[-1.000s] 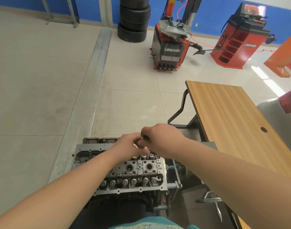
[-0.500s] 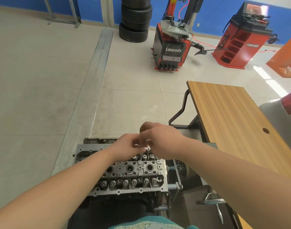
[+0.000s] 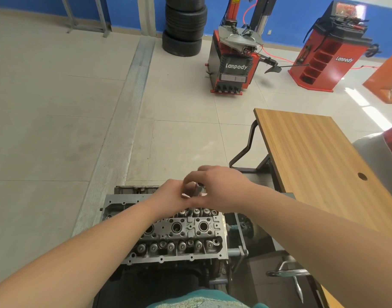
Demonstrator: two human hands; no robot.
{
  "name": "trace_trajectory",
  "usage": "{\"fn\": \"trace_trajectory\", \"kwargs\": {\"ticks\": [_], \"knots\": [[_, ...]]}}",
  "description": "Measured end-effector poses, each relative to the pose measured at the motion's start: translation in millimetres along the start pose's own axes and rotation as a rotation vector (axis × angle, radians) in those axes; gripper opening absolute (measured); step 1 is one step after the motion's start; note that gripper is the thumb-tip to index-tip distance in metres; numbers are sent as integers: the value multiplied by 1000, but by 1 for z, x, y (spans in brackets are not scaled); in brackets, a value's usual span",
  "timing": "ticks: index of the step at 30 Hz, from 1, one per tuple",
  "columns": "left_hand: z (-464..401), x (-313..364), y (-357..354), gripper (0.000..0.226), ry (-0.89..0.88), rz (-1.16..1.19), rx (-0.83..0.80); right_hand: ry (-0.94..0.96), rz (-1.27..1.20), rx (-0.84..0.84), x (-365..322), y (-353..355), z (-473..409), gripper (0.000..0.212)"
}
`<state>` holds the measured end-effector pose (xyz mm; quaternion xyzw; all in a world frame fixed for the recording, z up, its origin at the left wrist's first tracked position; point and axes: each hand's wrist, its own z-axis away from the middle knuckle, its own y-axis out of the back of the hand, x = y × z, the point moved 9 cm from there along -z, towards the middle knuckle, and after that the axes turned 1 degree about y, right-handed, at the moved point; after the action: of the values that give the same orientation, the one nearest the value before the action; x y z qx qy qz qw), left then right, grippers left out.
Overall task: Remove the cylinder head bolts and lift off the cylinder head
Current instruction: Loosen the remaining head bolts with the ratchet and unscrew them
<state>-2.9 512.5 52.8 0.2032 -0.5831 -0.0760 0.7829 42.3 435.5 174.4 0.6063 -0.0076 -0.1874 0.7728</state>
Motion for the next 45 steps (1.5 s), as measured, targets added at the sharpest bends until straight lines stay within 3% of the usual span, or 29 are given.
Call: {"fn": "trace_trajectory", "kwargs": {"ticks": [4, 9, 12, 15, 17, 19, 23, 26, 30, 32, 35, 38, 39, 42, 43, 45], "knots": [[-2, 3, 3, 26, -20, 5, 41, 21, 87, -39, -1, -7, -5, 16], [0, 1, 2, 33, -13, -22, -17, 127, -73, -20, -7, 1, 1, 18], [-4, 1, 5, 19, -18, -25, 20, -9, 41, 20, 2, -1, -5, 39], [-6, 0, 1, 26, -12, -21, 1, 16, 101, 11, -2, -3, -7, 17], [-4, -4, 0, 17, 9, -25, -30, 90, 65, -38, -8, -3, -3, 25], [-1, -5, 1, 31, 9, -56, -43, 133, -17, -35, -10, 2, 0, 21], [-4, -1, 7, 18, -25, -73, 24, -23, 51, 31, -1, 5, -5, 38], [-4, -3, 5, 22, -23, -48, 12, -1, 96, 22, -4, 2, -6, 19], [-2, -9, 0, 23, 9, -65, -47, 109, -20, -15, -11, 6, 3, 16], [-4, -7, 0, 19, -6, -84, -41, 86, -61, 22, -13, 9, 3, 22], [-5, 0, 2, 41, -26, -66, -12, -59, 65, 41, -2, 6, -3, 33], [-4, -5, 4, 26, -17, -29, -11, 13, 59, -1, -6, 3, -3, 13], [-2, -7, 3, 18, -10, -35, -23, 71, 37, -21, -9, 2, 0, 17], [-3, -10, 1, 21, -4, -97, -50, 162, -39, -3, -16, 8, 7, 19], [-3, -7, 3, 12, -6, -104, -40, 139, -35, 13, -16, 8, 6, 23], [-6, -5, 5, 24, -21, -110, 0, 25, 17, 37, -8, 7, 2, 34]]}}
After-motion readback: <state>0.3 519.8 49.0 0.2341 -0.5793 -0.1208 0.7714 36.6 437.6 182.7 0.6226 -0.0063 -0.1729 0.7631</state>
